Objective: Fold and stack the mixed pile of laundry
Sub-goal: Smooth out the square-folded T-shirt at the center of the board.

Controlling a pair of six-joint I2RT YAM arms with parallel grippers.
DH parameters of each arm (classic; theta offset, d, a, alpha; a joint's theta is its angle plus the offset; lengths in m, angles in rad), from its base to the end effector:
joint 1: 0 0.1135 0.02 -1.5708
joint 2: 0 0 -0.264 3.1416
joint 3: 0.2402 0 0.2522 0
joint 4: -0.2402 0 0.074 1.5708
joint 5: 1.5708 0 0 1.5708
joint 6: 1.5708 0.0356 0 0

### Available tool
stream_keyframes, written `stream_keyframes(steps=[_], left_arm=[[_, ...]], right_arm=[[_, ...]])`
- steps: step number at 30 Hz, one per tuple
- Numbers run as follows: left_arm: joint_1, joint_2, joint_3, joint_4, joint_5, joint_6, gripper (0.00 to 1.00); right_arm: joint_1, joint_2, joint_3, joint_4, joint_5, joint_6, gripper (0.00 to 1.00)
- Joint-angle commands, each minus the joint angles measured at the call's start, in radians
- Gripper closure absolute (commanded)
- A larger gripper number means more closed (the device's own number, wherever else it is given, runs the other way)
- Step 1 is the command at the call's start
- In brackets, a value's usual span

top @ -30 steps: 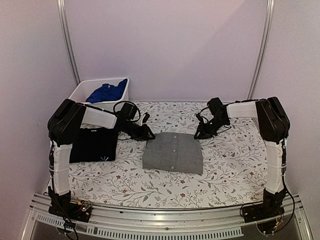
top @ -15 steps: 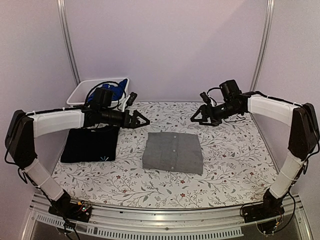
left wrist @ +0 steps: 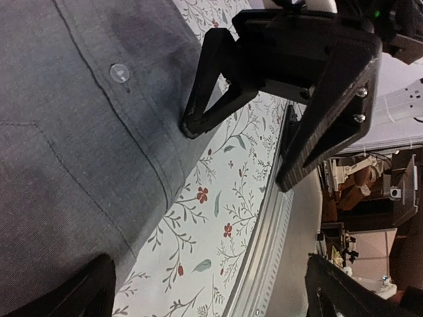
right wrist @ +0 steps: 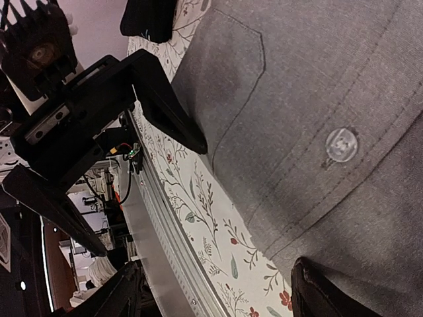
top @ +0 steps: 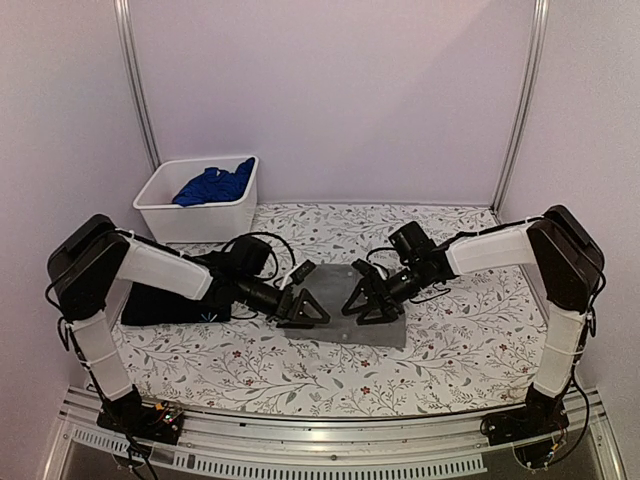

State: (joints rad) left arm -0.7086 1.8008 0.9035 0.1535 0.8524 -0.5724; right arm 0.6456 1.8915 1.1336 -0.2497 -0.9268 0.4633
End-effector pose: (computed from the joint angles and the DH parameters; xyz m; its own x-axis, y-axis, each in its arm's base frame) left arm 0.2495 -0.2491 0.1505 -0.8920 0.2950 -0.3425 0.4352 0.3557 -0.8271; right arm 0.2810 0.2473 0.1586 -0.9180 -0.3556 -0.1754 -0.3264 0.4266 0.8435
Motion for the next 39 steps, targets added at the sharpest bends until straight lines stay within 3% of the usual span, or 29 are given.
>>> stream_keyframes(steps=[1,9,13,16,19,23,33,39], left_arm=[[0.048,0.060,-0.056,0.105,-0.049,-0.093,0.00],[0.110,0.144,-0.177,0.073,-0.147,-0.076,0.00],[0.124,-0.035,-0.229,0.109,-0.108,-0.017,0.00],[0.120,-0.177,-0.155,-0.016,-0.145,0.109,0.00],[0.129,-0.216,-0.053,-0.089,-0.164,0.179,0.00],[0.136,-0.104,0.123,-0.135,-0.179,0.165,0.00],[0.138,0.283,0.471,-0.029,-0.129,0.050,0.00],[0.177,0.443,0.470,0.044,-0.159,-0.039,0.00]], right_arm=[[-0.017,0.103,-0.024,0.058,0.011,0.015,0.24],[-0.038,0.192,-0.095,0.019,0.066,-0.049,0.25],[-0.043,0.072,-0.071,-0.037,0.034,-0.109,0.25],[-0.088,-0.050,-0.024,-0.049,-0.014,-0.116,0.24],[-0.141,-0.090,0.044,-0.050,-0.035,-0.100,0.24],[-0.180,-0.033,0.153,-0.051,-0.028,-0.090,0.24],[-0.187,0.254,0.377,0.004,-0.039,-0.039,0.25],[-0.238,0.373,0.363,0.019,-0.014,-0.051,0.26]])
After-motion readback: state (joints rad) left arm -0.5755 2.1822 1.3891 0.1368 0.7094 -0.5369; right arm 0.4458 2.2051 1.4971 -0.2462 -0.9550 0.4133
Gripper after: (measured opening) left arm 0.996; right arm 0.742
